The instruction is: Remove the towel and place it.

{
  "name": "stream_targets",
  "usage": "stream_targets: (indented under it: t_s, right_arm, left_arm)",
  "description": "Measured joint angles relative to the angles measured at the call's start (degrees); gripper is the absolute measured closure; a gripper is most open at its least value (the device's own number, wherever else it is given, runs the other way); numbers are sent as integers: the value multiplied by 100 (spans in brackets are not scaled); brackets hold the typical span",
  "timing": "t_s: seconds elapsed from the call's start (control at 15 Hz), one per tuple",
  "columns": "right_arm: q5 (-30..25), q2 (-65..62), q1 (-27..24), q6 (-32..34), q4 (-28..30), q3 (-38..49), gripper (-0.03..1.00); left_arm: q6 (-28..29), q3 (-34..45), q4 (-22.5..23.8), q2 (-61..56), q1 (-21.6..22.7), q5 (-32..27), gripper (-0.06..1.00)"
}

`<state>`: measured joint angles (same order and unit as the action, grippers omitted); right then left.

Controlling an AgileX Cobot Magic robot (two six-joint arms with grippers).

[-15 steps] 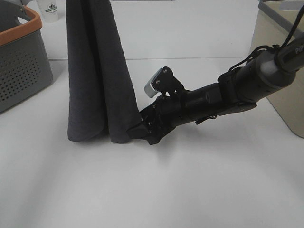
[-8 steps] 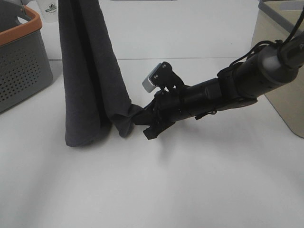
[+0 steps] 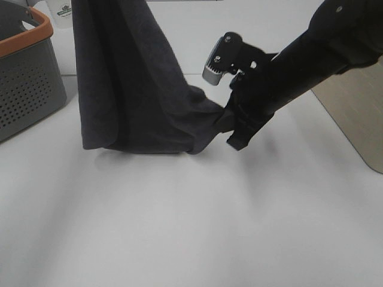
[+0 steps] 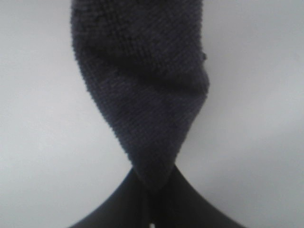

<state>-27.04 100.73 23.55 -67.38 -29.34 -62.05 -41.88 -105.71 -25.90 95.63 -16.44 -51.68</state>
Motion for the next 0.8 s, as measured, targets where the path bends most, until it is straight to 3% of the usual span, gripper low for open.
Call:
stream_targets:
  t_s: [0.13,0.33,0.53,0.6,0.67,0.8]
  right_arm:
    - [-413,-441,-195,1295,1593,-390,95]
    - [-1031,-762,-401,2068,2532,-1060,95]
    - [-1306,-814,-401,2189,2888,-1547,95]
    - [-1140,-814,-401,2212,2934,-1587,95]
    - [-974,-785,-401,2229,2968,-1587,95]
    - [-636,-670,-401,2366,3083,-1587,95]
  left_arm:
    - [304,0,0,17,6,286,94]
    - [647,441,-74,80,6,739,94]
    - [722,1564,-590,29,6,2240,94]
    - [625,2229,-1089,-11,6,3168,94]
    - [533,2498,-1243,-11,6,3684,94]
    - [435,2727,-1324,6,6,4269,94]
